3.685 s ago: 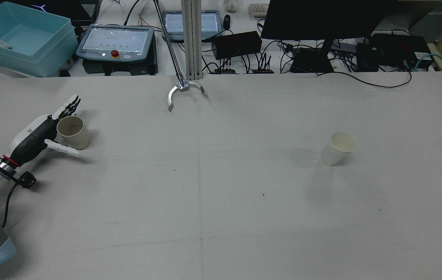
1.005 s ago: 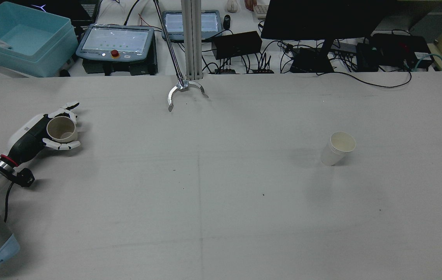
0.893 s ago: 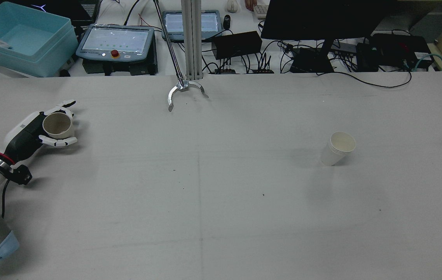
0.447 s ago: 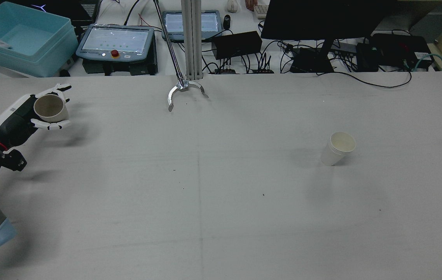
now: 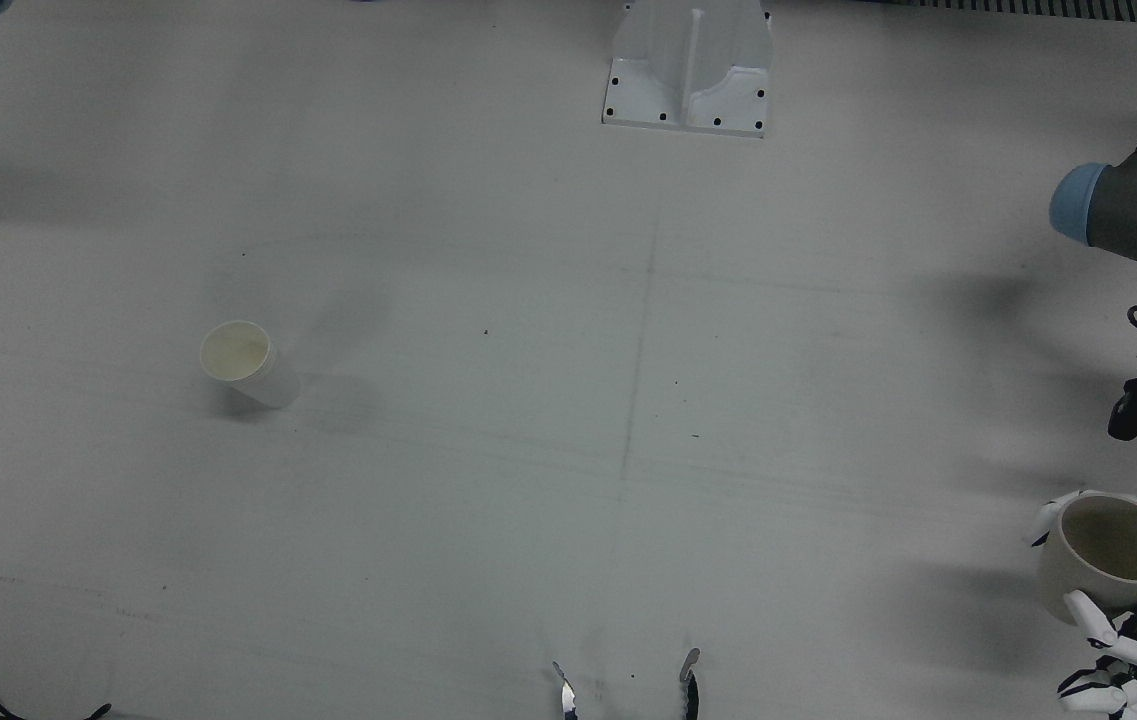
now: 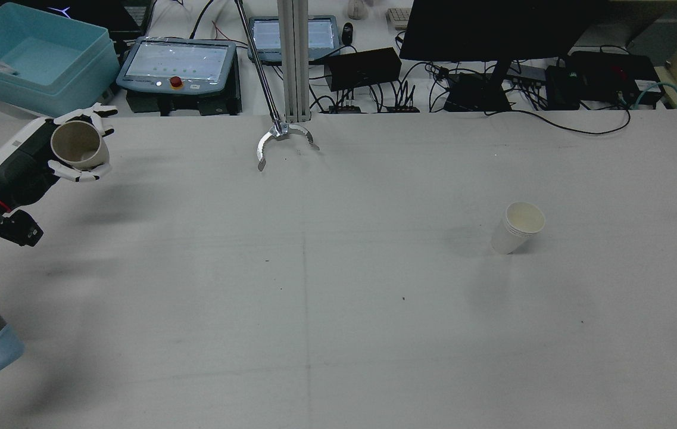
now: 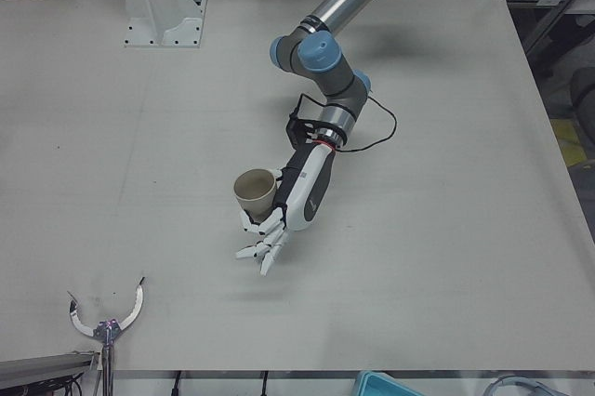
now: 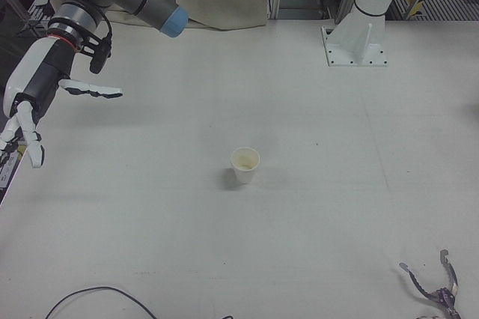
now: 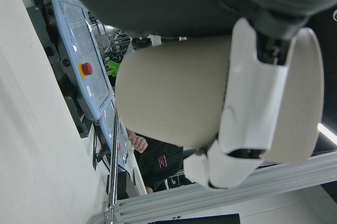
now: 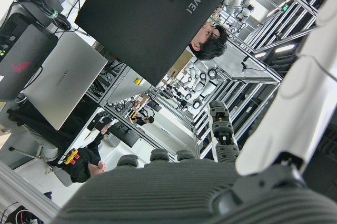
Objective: Pour water
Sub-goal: 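Lift the held cup off the table with the left hand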
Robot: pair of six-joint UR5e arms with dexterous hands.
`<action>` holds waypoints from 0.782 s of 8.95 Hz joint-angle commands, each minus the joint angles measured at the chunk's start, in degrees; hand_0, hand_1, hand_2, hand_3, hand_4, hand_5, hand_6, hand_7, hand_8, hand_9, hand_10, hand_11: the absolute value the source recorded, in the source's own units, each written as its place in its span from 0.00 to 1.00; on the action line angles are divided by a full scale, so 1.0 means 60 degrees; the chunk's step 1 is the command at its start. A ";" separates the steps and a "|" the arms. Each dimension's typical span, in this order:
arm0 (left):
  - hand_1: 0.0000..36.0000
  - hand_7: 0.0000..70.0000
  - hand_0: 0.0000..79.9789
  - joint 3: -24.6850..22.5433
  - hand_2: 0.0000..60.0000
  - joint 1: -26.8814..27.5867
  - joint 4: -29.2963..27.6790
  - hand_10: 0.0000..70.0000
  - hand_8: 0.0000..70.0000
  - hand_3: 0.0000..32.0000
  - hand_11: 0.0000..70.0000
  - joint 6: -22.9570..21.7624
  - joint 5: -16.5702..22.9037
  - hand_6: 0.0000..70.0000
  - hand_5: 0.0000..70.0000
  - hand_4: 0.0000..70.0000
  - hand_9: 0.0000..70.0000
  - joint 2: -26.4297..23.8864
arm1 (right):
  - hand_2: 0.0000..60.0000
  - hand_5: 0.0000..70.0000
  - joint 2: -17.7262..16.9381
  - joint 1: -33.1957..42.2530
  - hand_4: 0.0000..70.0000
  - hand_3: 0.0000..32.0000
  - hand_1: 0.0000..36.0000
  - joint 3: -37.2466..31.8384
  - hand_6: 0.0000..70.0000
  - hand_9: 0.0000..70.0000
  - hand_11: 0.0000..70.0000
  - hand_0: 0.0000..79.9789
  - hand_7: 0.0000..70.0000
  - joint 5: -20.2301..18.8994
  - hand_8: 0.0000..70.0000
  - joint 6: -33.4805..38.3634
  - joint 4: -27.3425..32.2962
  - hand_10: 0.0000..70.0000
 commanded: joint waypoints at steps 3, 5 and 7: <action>1.00 0.40 0.56 -0.0728 1.00 0.0041 0.0965 0.13 0.08 0.00 0.20 -0.0282 0.0209 0.28 1.00 0.98 0.10 0.0062 | 0.00 0.07 0.0001 -0.0085 0.14 0.18 0.19 -0.0025 0.00 0.02 0.00 0.60 0.00 -0.0007 0.03 0.0174 0.0058 0.00; 0.70 0.37 0.36 -0.0845 1.00 -0.0002 0.0982 0.11 0.06 0.00 0.17 -0.0299 0.0210 0.28 1.00 1.00 0.08 0.0120 | 0.00 0.07 0.0015 -0.0129 0.14 0.19 0.21 0.0004 0.00 0.02 0.00 0.61 0.00 -0.0007 0.03 0.0189 0.0058 0.00; 0.36 0.35 0.43 -0.0846 1.00 -0.0017 0.0982 0.11 0.05 0.00 0.15 -0.0299 0.0210 0.27 1.00 1.00 0.06 0.0120 | 0.00 0.08 0.0074 -0.0144 0.14 0.22 0.21 0.0004 0.00 0.02 0.00 0.61 0.00 -0.0007 0.03 0.0291 0.0058 0.00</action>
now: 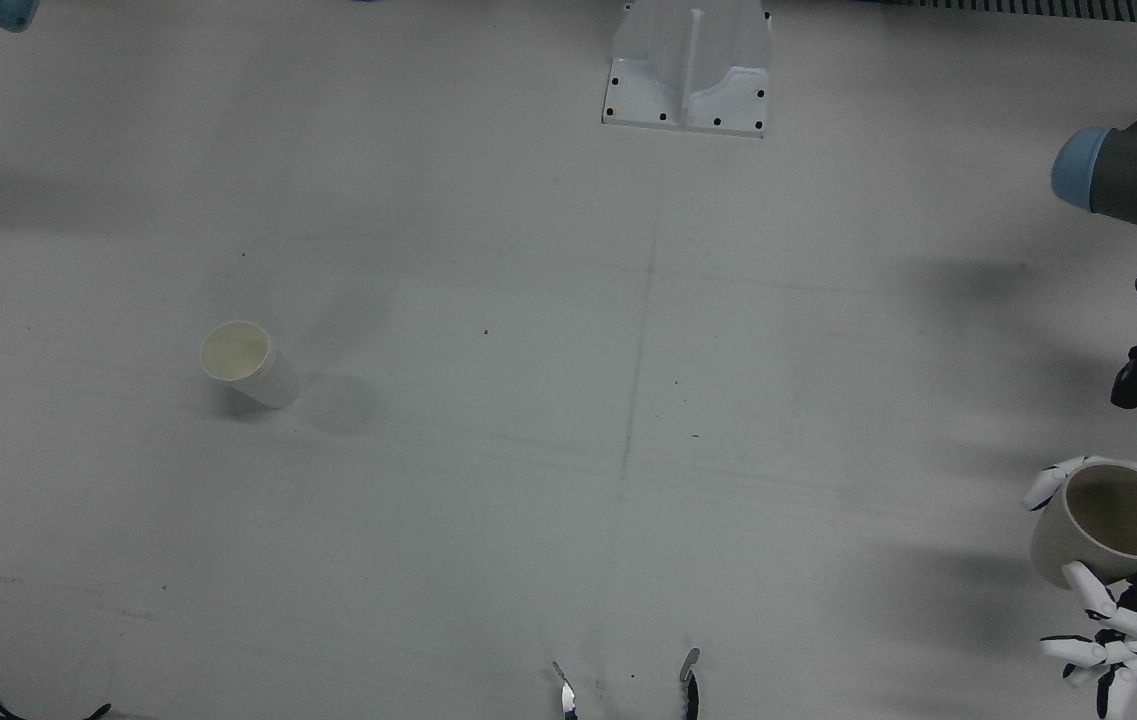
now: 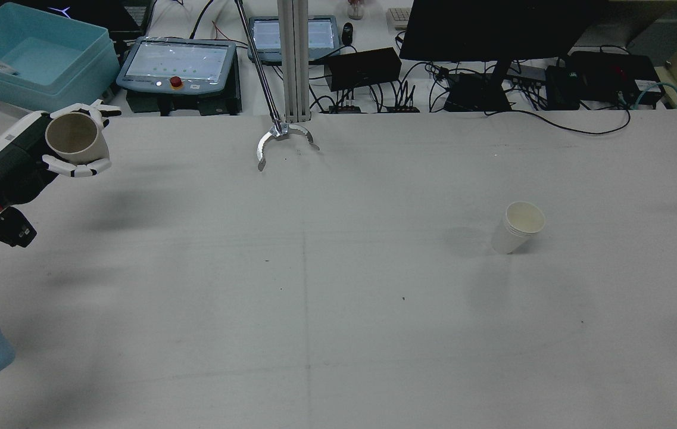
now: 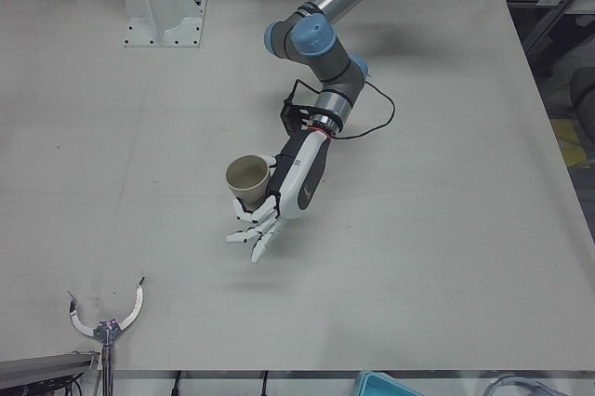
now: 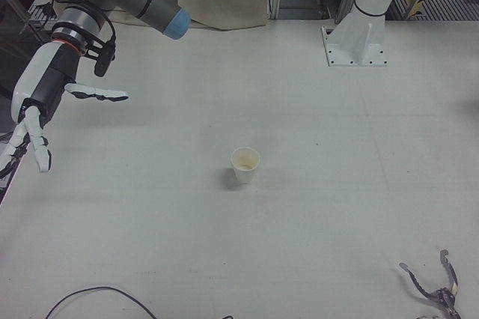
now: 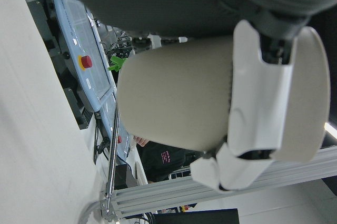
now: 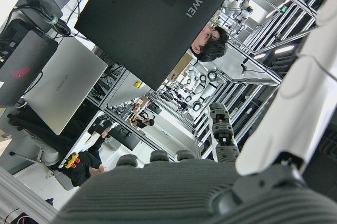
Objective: Pour water
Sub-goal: 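Lift the held cup off the table with the left hand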
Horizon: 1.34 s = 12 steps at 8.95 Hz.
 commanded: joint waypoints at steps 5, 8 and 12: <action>0.18 0.34 0.47 -0.0022 0.90 -0.0022 0.0044 0.10 0.06 0.00 0.14 -0.0004 0.0025 0.30 1.00 1.00 0.07 -0.0019 | 0.00 0.08 0.0099 0.0049 0.14 0.21 0.22 0.0112 0.00 0.01 0.00 0.61 0.00 -0.0002 0.02 0.0155 0.0003 0.00; 0.29 0.35 0.51 -0.0022 1.00 -0.0022 0.0059 0.10 0.06 0.00 0.15 -0.0004 0.0025 0.28 1.00 1.00 0.06 -0.0020 | 0.00 0.09 0.0114 -0.0009 0.15 0.21 0.22 0.0112 0.00 0.01 0.00 0.61 0.00 -0.0002 0.02 0.0155 0.0003 0.00; 0.29 0.35 0.52 -0.0022 1.00 -0.0007 0.0059 0.10 0.05 0.00 0.14 -0.0004 0.0025 0.27 1.00 1.00 0.06 -0.0020 | 0.00 0.05 -0.0002 -0.0973 0.11 0.27 0.14 -0.0034 0.00 0.04 0.00 0.58 0.00 0.1222 0.05 -0.0533 0.0734 0.00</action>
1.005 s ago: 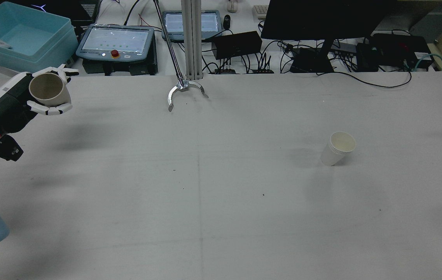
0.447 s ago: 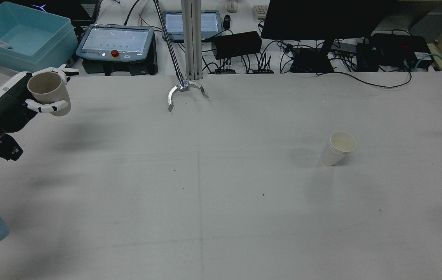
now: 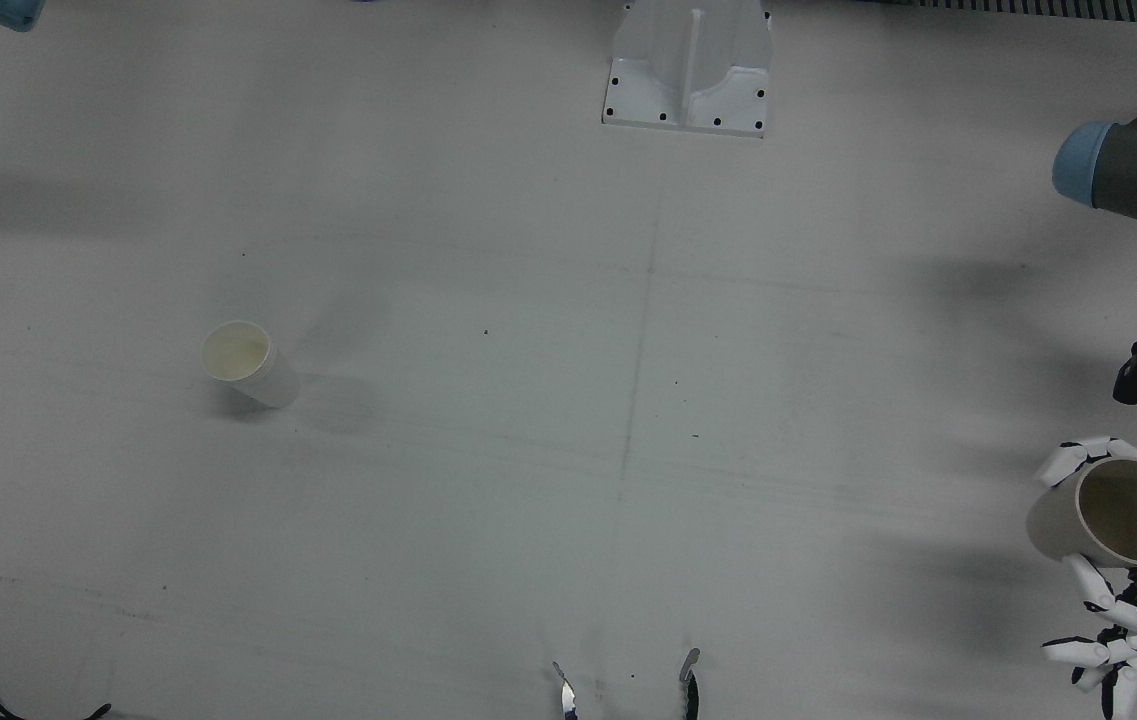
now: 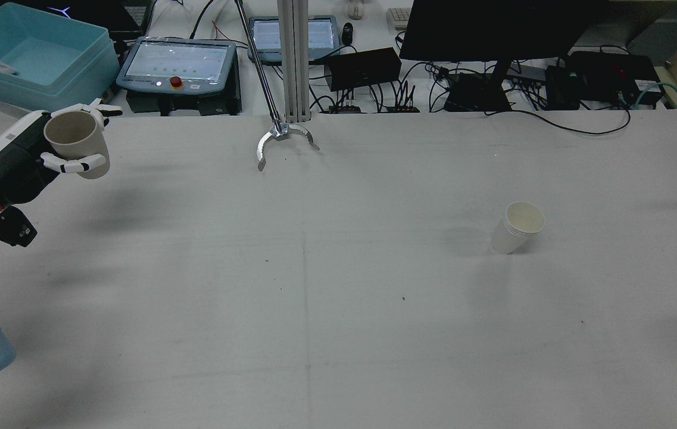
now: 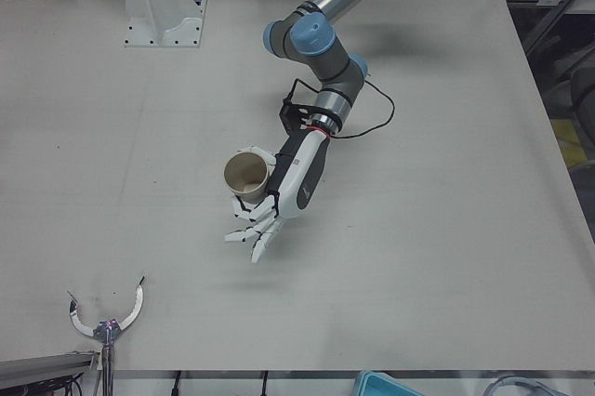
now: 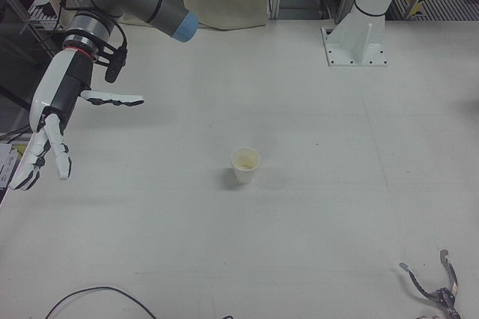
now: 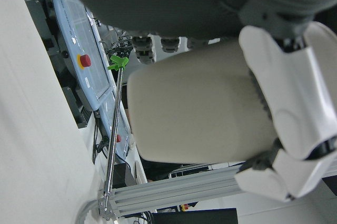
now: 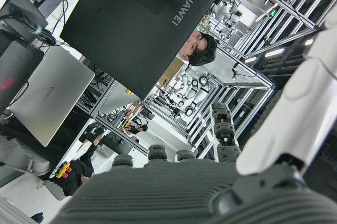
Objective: Pour water
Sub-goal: 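Lift the held cup off the table with the left hand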
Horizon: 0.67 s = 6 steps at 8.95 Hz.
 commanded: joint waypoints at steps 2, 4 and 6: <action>0.29 0.34 0.52 -0.0015 0.98 -0.0036 -0.0005 0.10 0.05 0.00 0.14 0.0000 0.0000 0.26 1.00 1.00 0.06 0.0009 | 0.00 0.01 -0.0457 -0.0683 0.07 0.33 0.07 -0.0075 0.00 0.08 0.07 0.57 0.00 0.1309 0.08 -0.0410 0.1011 0.04; 0.30 0.35 0.52 -0.0015 1.00 -0.0006 0.0010 0.10 0.05 0.00 0.14 0.0000 0.0000 0.26 1.00 1.00 0.06 -0.0020 | 0.00 0.02 -0.0680 -0.1034 0.10 0.29 0.09 -0.1108 0.00 0.07 0.05 0.57 0.00 0.2510 0.07 0.0040 0.2051 0.02; 0.30 0.35 0.52 -0.0059 1.00 -0.0137 0.0010 0.10 0.05 0.00 0.14 0.0000 0.0087 0.26 1.00 1.00 0.06 -0.0035 | 0.00 0.05 -0.0258 -0.1138 0.15 0.19 0.09 -0.1844 0.00 0.06 0.02 0.57 0.00 0.2440 0.06 0.1587 0.2129 0.01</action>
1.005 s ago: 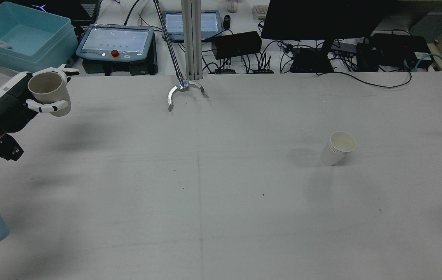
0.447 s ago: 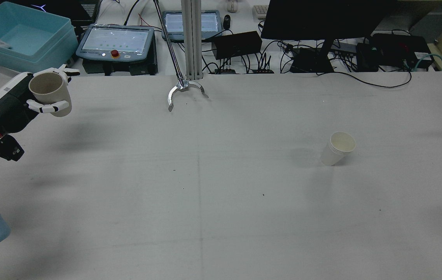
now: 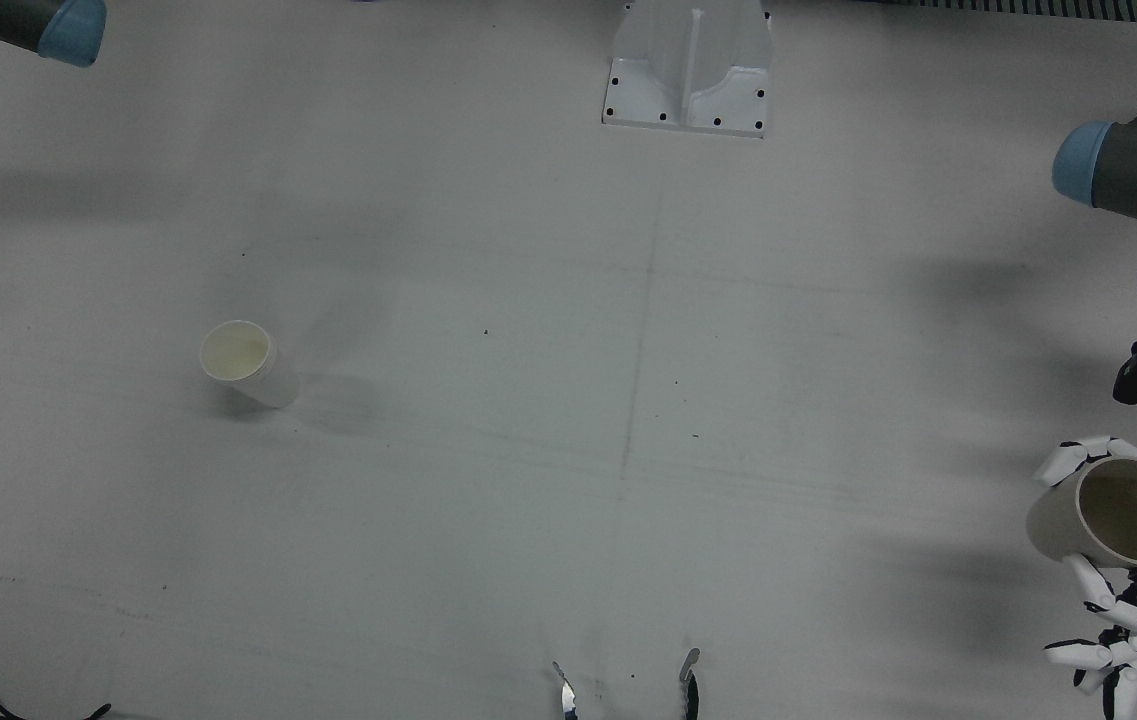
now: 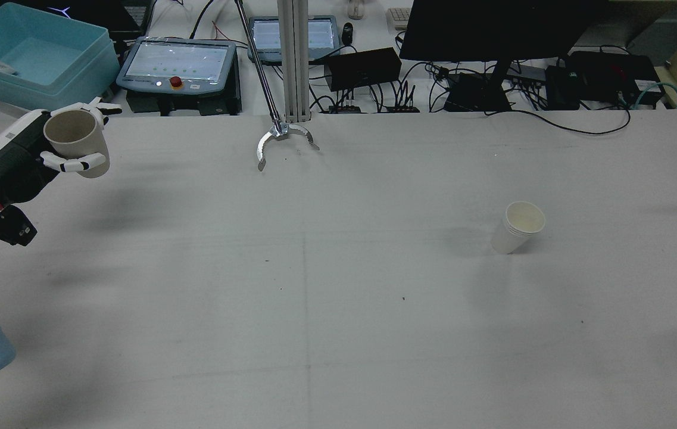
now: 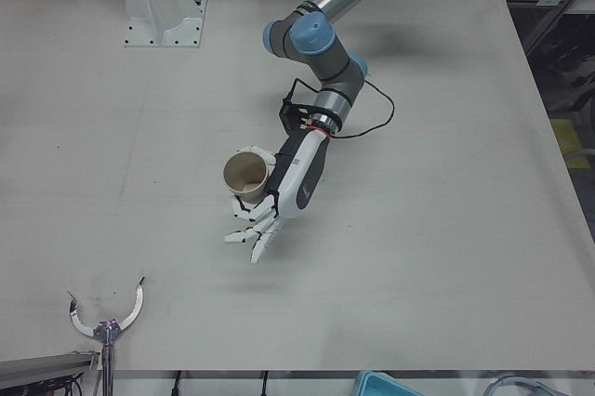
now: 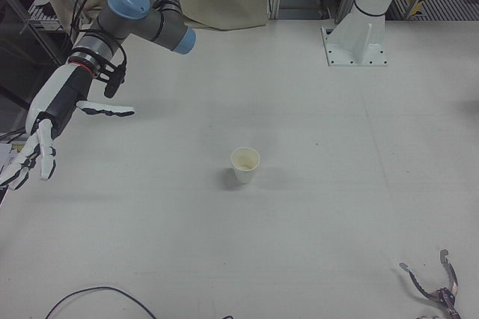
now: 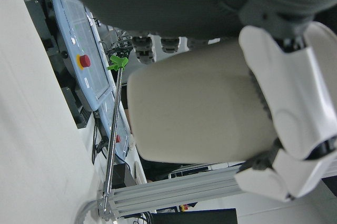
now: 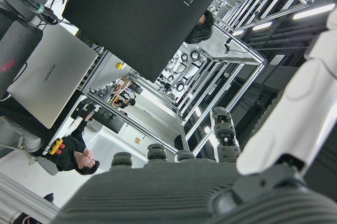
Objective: Pour water
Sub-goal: 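Lift the held cup off the table with the left hand, then move the right hand toward the other white paper cup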
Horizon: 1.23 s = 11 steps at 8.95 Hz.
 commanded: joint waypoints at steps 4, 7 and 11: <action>0.31 0.36 0.53 -0.0054 1.00 -0.0391 -0.0024 0.10 0.05 0.00 0.14 -0.0014 0.0215 0.27 1.00 1.00 0.06 0.0015 | 0.00 0.08 0.0379 -0.1088 0.14 0.28 0.14 -0.0656 0.00 0.03 0.00 0.58 0.00 0.0134 0.04 0.2132 0.0295 0.00; 0.32 0.36 0.53 -0.0054 1.00 -0.0493 -0.0068 0.10 0.05 0.00 0.14 0.0001 0.0331 0.27 1.00 1.00 0.06 -0.0014 | 0.00 0.09 0.0423 -0.2014 0.15 0.24 0.18 -0.0540 0.00 0.04 0.00 0.60 0.00 0.0426 0.05 0.2177 0.0237 0.00; 0.32 0.37 0.54 -0.0141 1.00 -0.0639 -0.0097 0.10 0.05 0.00 0.14 -0.0014 0.0347 0.27 1.00 1.00 0.06 0.0015 | 0.00 0.10 0.0408 -0.2774 0.15 0.28 0.17 -0.0584 0.00 0.05 0.01 0.60 0.00 0.0559 0.05 0.2352 0.0237 0.00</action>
